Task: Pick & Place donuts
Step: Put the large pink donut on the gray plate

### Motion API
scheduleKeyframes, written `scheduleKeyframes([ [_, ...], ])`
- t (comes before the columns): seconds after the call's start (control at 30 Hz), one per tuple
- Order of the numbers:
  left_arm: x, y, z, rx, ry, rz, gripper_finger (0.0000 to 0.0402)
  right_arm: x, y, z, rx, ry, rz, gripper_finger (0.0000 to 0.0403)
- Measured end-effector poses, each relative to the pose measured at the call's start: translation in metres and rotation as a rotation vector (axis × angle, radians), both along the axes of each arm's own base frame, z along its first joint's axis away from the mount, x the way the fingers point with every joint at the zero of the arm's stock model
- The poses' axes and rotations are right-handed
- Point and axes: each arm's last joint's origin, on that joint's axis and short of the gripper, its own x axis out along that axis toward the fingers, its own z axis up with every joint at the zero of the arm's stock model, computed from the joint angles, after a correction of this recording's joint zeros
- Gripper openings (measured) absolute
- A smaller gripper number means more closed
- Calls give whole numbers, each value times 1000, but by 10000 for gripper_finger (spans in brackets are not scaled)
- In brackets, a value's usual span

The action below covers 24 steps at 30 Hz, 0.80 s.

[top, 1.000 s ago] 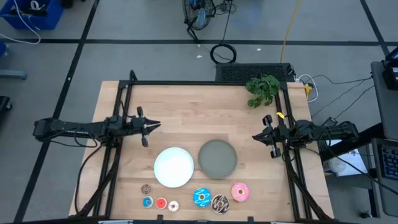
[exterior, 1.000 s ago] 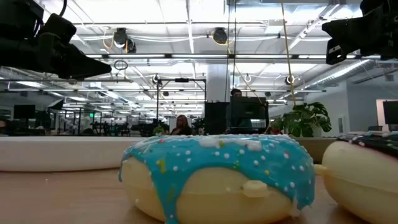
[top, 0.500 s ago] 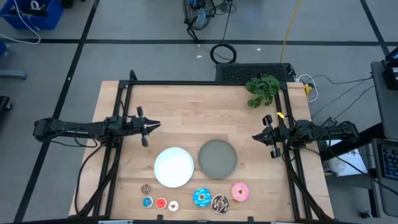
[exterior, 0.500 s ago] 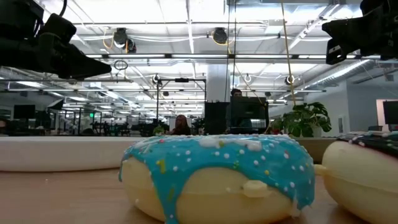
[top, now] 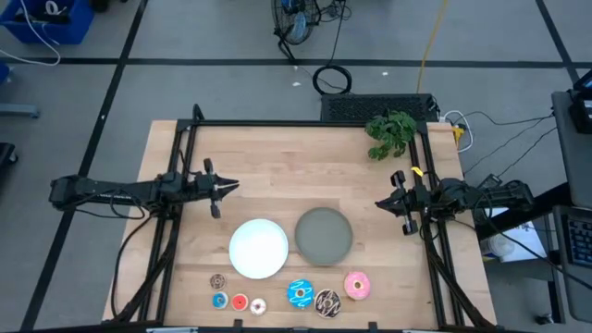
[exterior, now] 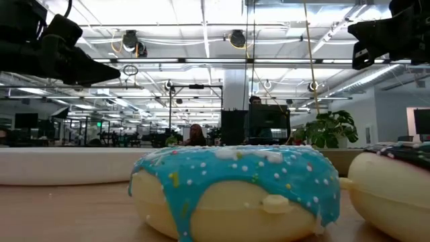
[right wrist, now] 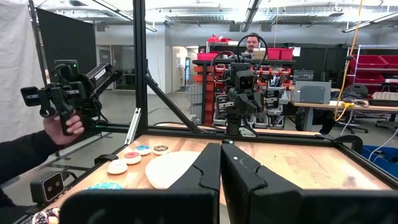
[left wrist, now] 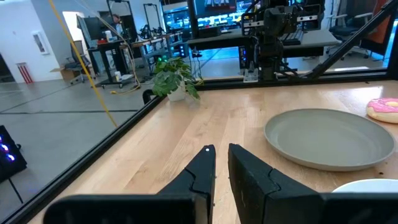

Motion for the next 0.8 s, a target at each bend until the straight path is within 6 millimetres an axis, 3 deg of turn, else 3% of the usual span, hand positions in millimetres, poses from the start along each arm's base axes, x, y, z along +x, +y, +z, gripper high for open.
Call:
scheduleKeyframes([
  [0.47,0,0,3,9,-33,1,51,-3,0,13,13,-124,6,0],
  [0.53,0,0,3,10,-34,1,51,-1,2,11,5,-52,51,0],
  [0.67,0,0,4,10,-37,1,51,1,5,49,-3,65,15,0],
  [0.8,0,0,6,8,-64,-6,51,25,16,75,-54,304,-29,0],
])
